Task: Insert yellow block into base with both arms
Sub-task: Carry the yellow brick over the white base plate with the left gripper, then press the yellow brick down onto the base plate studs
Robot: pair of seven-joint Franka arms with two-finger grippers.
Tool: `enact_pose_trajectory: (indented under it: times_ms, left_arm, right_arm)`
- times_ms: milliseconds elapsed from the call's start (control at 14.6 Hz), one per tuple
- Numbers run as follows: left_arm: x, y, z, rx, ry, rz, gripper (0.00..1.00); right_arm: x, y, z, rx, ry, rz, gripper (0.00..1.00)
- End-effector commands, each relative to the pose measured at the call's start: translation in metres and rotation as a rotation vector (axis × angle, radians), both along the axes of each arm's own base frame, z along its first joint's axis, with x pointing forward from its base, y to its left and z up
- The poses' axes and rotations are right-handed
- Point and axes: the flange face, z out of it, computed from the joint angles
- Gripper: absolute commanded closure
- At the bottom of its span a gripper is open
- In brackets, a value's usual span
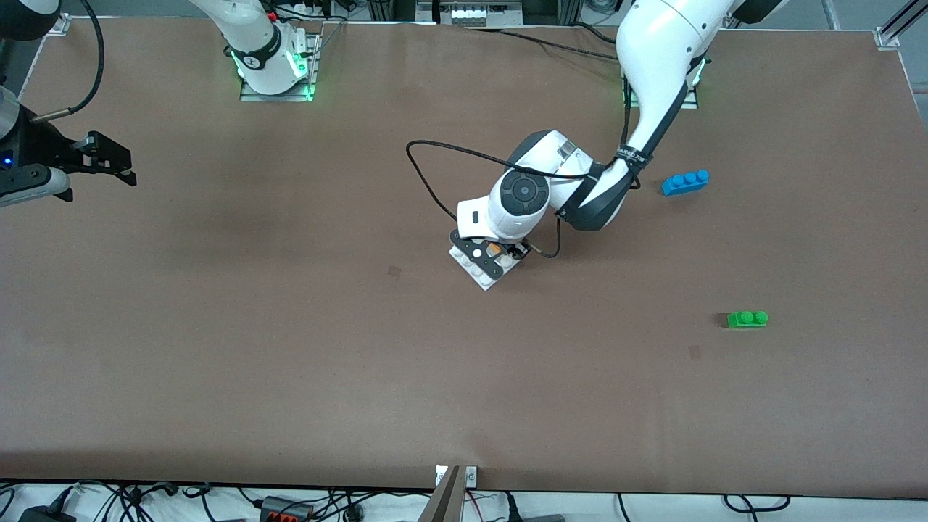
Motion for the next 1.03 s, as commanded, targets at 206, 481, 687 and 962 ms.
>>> enact_pose_trajectory:
  times_ms: [206, 481, 687, 962]
  left_arm:
    - [-0.01, -0.005, -0.01, 0.04, -0.087, -0.084, 0.62]
    - [-0.003, 0.0, -0.018, 0.036, -0.099, -0.069, 0.62]
    - [-0.003, -0.001, -0.025, 0.031, -0.101, -0.069, 0.62]
    - [-0.007, -0.004, -0.032, 0.034, -0.097, -0.075, 0.62]
  right_arm:
    - [-0.003, 0.0, 0.003, 0.017, 0.004, 0.005, 0.0]
    - [-0.003, 0.0, 0.003, 0.017, 0.004, 0.004, 0.0]
    - [-0.003, 0.0, 0.003, 0.018, 0.004, 0.004, 0.0]
    - [-0.003, -0.001, 0.002, 0.018, 0.006, 0.002, 0.0]
